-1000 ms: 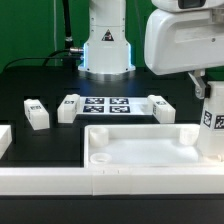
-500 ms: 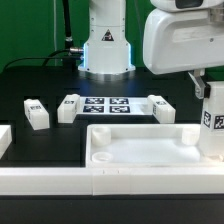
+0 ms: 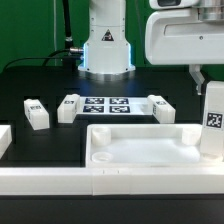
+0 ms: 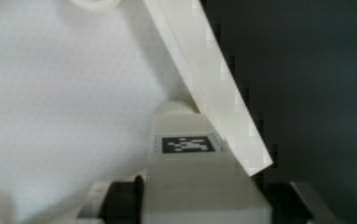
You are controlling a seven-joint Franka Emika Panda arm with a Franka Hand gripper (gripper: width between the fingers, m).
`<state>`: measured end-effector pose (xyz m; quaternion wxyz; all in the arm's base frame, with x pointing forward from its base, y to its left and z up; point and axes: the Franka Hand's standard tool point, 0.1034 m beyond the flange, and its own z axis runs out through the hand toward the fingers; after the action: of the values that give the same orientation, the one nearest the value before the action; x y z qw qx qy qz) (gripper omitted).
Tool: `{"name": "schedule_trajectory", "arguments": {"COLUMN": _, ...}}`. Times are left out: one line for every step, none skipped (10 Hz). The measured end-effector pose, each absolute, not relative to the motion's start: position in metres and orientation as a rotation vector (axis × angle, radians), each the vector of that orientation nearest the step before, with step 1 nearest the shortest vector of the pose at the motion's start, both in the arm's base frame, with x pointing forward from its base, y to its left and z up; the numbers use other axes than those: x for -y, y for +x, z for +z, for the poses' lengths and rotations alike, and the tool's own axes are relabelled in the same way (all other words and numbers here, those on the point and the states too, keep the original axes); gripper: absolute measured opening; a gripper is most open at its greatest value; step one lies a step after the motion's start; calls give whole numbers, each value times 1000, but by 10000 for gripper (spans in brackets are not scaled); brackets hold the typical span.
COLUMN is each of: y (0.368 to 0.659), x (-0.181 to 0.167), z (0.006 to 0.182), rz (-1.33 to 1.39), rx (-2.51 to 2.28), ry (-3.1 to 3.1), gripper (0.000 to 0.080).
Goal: Assemble desk
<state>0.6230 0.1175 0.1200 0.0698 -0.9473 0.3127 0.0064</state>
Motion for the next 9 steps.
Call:
{"name": "schedule_trajectory", "arguments": {"y": 624, "x": -118, "z": 120, "rz": 24, "rx": -1085, "ry": -2789, "gripper": 292}}
{"name": "schedule_trajectory", "arguments": {"y": 625, "x": -117, "z": 120, "rz": 40, "rx": -1164, "ry": -2742, "gripper": 292}}
{"name": "schedule_trajectory", "arguments": {"y": 625, "x": -117, "z": 120, "rz": 61, "rx": -1267, "ry": -2678, "gripper": 292}}
{"name": "schedule_trajectory", "arguments": {"y": 625, "x": -119, "z": 120, "rz": 71, "rx": -1331, "ry": -2645, "gripper": 292}}
{"name": "schedule_trajectory", "arguments": {"y": 625, "x": -119, "z": 120, "rz": 72, "rx": -1334, "ry": -2642, "gripper": 292}}
{"name": "schedule_trajectory", "arguments": {"y": 625, "x": -119, "z": 120, "rz": 66, "rx": -1269, "ry": -2677, "gripper": 292}}
{"name": "schedule_trajectory", "arguments": {"y": 626, "x": -120, "z": 122, "rz": 55, "rx": -1140, "ry": -2745, "gripper": 449}}
{"name": "schedule_trajectory", "arguments": {"y": 627, "x": -125, "z": 124, "rz": 40, "rx": -1079, "ry": -2774, "gripper": 574}}
{"name": "schedule_trajectory", "arguments": {"y": 627, "x": -124, "z": 123, "rz": 33, "rx": -989, "ry": -2804, "gripper": 574}}
